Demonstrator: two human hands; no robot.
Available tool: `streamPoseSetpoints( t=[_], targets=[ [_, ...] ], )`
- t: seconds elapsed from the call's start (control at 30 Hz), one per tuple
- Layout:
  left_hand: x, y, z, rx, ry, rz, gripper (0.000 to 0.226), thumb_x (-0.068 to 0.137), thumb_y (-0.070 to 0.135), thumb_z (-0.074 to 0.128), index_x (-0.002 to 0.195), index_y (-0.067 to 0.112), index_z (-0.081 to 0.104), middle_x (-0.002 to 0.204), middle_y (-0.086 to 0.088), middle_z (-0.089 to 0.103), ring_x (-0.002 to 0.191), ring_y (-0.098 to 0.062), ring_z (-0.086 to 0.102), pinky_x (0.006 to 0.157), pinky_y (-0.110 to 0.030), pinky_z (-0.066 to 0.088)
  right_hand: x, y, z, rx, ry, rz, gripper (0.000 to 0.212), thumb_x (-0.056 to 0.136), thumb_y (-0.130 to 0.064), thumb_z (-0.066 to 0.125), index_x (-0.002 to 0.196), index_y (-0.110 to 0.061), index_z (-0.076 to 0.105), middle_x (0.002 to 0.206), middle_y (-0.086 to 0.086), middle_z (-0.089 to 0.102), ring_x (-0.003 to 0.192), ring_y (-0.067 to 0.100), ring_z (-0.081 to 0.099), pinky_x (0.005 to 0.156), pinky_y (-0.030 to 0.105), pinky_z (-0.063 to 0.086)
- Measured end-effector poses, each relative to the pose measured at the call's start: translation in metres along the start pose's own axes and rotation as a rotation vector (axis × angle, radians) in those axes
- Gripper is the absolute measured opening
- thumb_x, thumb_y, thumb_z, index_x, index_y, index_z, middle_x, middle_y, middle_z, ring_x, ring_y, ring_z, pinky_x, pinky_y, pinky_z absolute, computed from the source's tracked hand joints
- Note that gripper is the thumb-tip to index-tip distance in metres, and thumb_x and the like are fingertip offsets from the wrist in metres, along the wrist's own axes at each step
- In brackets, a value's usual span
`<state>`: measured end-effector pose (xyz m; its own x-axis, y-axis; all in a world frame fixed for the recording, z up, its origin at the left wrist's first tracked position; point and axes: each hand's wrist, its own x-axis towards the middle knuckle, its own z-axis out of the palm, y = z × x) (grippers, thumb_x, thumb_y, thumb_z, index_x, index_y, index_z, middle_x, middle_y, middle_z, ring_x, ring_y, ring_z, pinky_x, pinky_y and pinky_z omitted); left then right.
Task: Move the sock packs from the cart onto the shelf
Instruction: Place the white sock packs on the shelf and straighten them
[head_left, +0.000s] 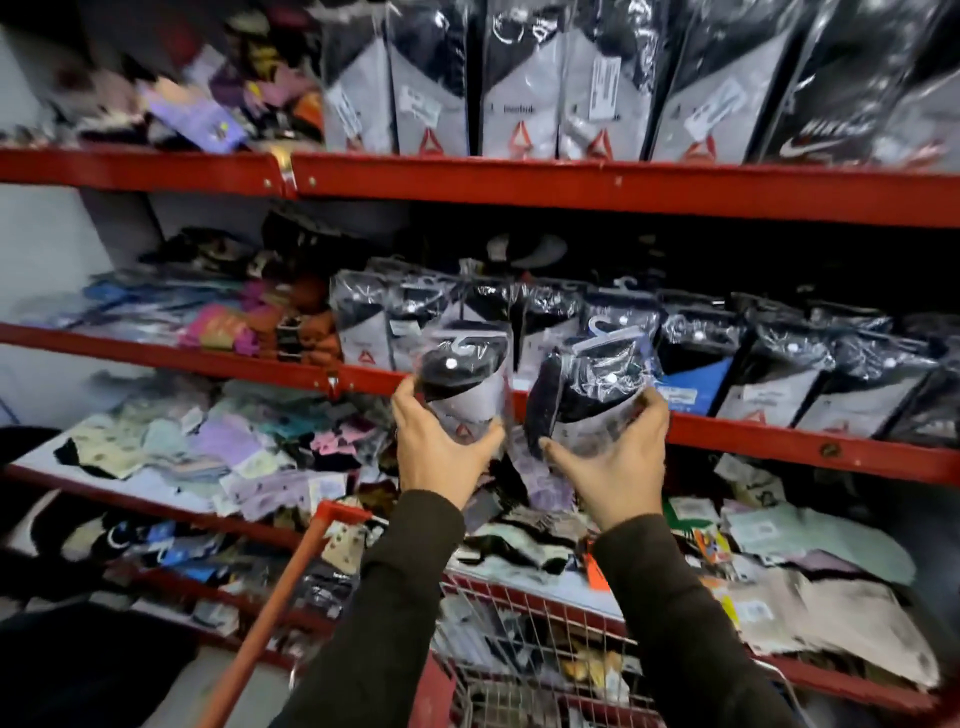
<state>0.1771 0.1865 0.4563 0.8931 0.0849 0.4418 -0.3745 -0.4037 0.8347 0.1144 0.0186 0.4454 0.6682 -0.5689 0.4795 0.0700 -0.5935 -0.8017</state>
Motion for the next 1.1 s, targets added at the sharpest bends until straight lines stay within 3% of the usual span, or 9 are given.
streamPoseSetpoints(
  t=[0.1, 0.2, 0.3, 0.43, 0.53, 0.63, 0.73, 0.97, 1.1],
  targets=[
    [0.037, 0.009, 0.008, -0.063, 0.017, 0.006, 0.097, 0.072, 0.028, 0.086, 0.143, 0.004, 0.024, 0.146, -0.012, 0.032, 0.136, -0.022, 0.036, 0.104, -0.016, 0.027, 0.03, -0.013, 0.02, 0.022, 0.042, -0.004, 0.118, 0.063, -0.03, 0.093, 0.149, -0.001, 0.017, 0.153, 0.017, 0.028, 0.145, 0.028, 0.029, 0.116, 0.021, 0.02],
    [0.077, 0.01, 0.018, -0.121, 0.032, 0.028, 0.094, 0.07, 0.027, 0.086, 0.139, 0.006, 0.025, 0.142, -0.013, 0.034, 0.13, -0.023, 0.039, 0.106, -0.024, 0.035, 0.058, -0.022, 0.044, 0.039, 0.034, 0.024, 0.128, 0.069, -0.034, 0.089, 0.154, 0.006, 0.002, 0.164, 0.022, 0.006, 0.154, 0.028, 0.005, 0.115, 0.015, 0.0],
    [0.099, 0.004, 0.029, -0.161, -0.017, -0.002, 0.094, 0.074, 0.026, 0.085, 0.142, 0.01, 0.02, 0.147, -0.012, 0.029, 0.124, -0.017, 0.039, 0.104, -0.024, 0.034, 0.077, -0.016, 0.065, 0.051, 0.062, 0.038, 0.128, 0.07, -0.037, 0.087, 0.154, 0.006, 0.0, 0.164, 0.022, 0.002, 0.154, 0.027, 0.001, 0.111, 0.013, -0.004],
    [0.115, -0.01, 0.047, -0.172, -0.032, -0.029, 0.1, 0.073, 0.026, 0.086, 0.144, 0.01, 0.018, 0.152, -0.014, 0.025, 0.141, -0.025, 0.03, 0.107, -0.02, 0.025, 0.087, -0.005, 0.086, 0.045, 0.085, 0.06, 0.126, 0.069, -0.033, 0.088, 0.154, 0.005, 0.002, 0.162, 0.019, 0.007, 0.146, 0.014, 0.01, 0.109, 0.01, 0.002],
    [0.121, -0.021, 0.059, -0.167, -0.029, -0.023, 0.1, 0.069, 0.024, 0.088, 0.142, 0.012, 0.02, 0.15, -0.016, 0.028, 0.141, -0.029, 0.032, 0.114, -0.029, 0.03, 0.087, 0.004, 0.101, -0.003, 0.132, 0.047, 0.122, 0.068, -0.032, 0.089, 0.151, 0.009, 0.01, 0.157, 0.024, 0.016, 0.146, 0.023, 0.016, 0.112, 0.004, -0.001],
    [0.121, -0.03, 0.068, -0.133, -0.046, -0.007, 0.102, 0.065, 0.024, 0.09, 0.14, 0.01, 0.022, 0.146, -0.017, 0.032, 0.137, -0.031, 0.037, 0.113, -0.036, 0.038, 0.084, 0.008, 0.113, -0.066, 0.156, 0.016, 0.115, 0.067, -0.029, 0.089, 0.15, 0.005, 0.017, 0.153, 0.023, 0.024, 0.146, 0.031, 0.026, 0.12, 0.021, 0.016],
    [0.121, -0.035, 0.074, -0.073, -0.07, -0.002, 0.101, 0.064, 0.027, 0.09, 0.138, 0.003, 0.025, 0.144, -0.017, 0.034, 0.135, -0.031, 0.039, 0.11, -0.036, 0.04, 0.085, 0.008, 0.121, -0.04, 0.211, -0.031, 0.108, 0.067, -0.022, 0.09, 0.149, -0.005, 0.022, 0.148, 0.016, 0.03, 0.142, 0.025, 0.03, 0.113, 0.011, 0.016],
    [0.119, -0.038, 0.082, 0.03, -0.091, -0.002, 0.099, 0.068, 0.034, 0.087, 0.139, 0.003, 0.026, 0.139, -0.015, 0.038, 0.129, -0.031, 0.049, 0.105, -0.039, 0.049, 0.089, 0.008, 0.133, -0.017, 0.265, 0.011, 0.106, 0.067, -0.017, 0.09, 0.147, -0.002, 0.021, 0.149, 0.019, 0.03, 0.143, 0.03, 0.032, 0.115, 0.012, 0.014],
    [0.116, -0.041, 0.084, 0.077, -0.123, -0.022, 0.099, 0.073, 0.033, 0.085, 0.143, -0.001, 0.024, 0.143, -0.019, 0.036, 0.132, -0.033, 0.048, 0.108, -0.036, 0.046, 0.082, 0.009, 0.136, -0.118, 0.201, 0.081, 0.103, 0.071, -0.016, 0.087, 0.148, -0.001, 0.02, 0.15, 0.019, 0.029, 0.141, 0.031, 0.04, 0.112, 0.024, 0.03]
  ],
)
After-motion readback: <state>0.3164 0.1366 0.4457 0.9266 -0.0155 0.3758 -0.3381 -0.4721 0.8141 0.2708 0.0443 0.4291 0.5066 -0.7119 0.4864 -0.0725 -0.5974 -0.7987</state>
